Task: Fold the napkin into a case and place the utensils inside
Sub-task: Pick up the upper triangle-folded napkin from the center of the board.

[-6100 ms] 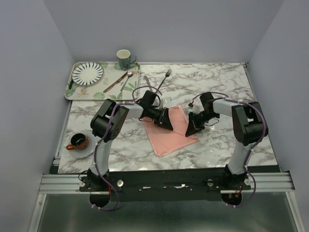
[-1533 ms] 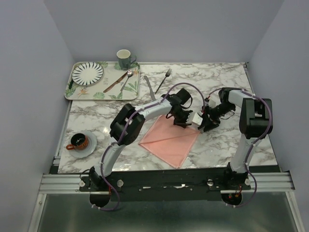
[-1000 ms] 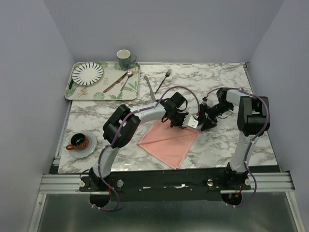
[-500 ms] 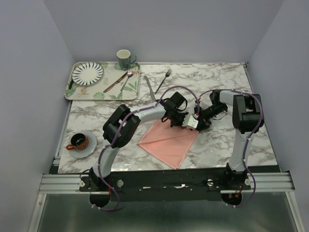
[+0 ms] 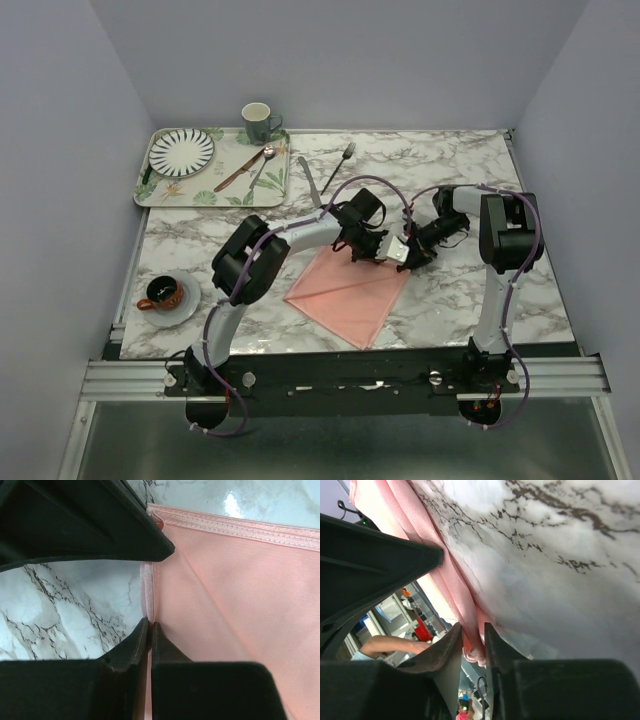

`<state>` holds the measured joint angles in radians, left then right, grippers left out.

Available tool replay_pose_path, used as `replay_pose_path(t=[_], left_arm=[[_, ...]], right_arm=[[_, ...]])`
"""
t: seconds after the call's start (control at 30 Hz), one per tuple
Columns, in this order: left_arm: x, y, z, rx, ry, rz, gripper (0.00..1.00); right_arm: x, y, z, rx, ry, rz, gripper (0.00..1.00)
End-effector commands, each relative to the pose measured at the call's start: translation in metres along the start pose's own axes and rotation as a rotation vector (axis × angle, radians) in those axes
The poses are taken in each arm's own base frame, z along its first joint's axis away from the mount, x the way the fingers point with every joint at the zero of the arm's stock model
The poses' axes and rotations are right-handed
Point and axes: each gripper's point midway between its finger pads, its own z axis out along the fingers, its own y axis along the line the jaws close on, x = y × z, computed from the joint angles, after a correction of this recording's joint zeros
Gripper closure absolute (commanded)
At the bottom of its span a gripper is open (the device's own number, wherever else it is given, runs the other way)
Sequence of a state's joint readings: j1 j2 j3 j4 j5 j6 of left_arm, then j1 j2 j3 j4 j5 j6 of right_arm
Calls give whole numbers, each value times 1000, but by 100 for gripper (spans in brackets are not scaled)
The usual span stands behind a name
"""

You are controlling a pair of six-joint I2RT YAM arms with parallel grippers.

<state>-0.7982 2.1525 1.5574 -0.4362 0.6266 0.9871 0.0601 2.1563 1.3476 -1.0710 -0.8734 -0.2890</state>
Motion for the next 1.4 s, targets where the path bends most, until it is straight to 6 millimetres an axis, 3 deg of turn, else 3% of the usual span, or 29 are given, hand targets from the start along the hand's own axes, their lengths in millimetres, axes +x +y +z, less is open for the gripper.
replay_pose_path(t=[0.0, 0.07, 0.1, 0.2, 0.23, 0.33, 0.37, 0.5, 0.73, 1.07, 1.37], left_arm=[[-10, -4, -13, 21, -44, -44, 72], [-18, 0, -26, 10, -76, -110, 60], [-19, 4, -37, 9, -106, -144, 51], [-24, 8, -72, 11, -149, -252, 45], [-18, 8, -91, 13, -162, -316, 44], [-3, 3, -120, 30, -164, -459, 39], [12, 7, -133, 11, -153, -506, 39], [48, 7, -156, -9, -116, -648, 32], [82, 9, -162, -8, -116, -820, 25], [91, -14, -142, 102, -169, -1083, 25], [109, -12, -121, 132, -163, -1281, 27]], right_arm=[[-9, -7, 0, 34, -3, -47, 86], [-11, -5, -1, 48, -6, -76, 99], [-12, -5, -2, 54, -8, -93, 99], [-10, -3, -3, 80, 2, -141, 99], [-10, -1, -3, 84, 7, -155, 99], [-4, 1, 0, 123, 35, -229, 99], [-2, 2, 4, 143, 54, -257, 99], [0, 5, 7, 198, 82, -373, 99], [3, 12, 12, 270, 135, -549, 99], [2, 8, 14, 330, 179, -646, 99], [1, 7, 13, 337, 183, -650, 99]])
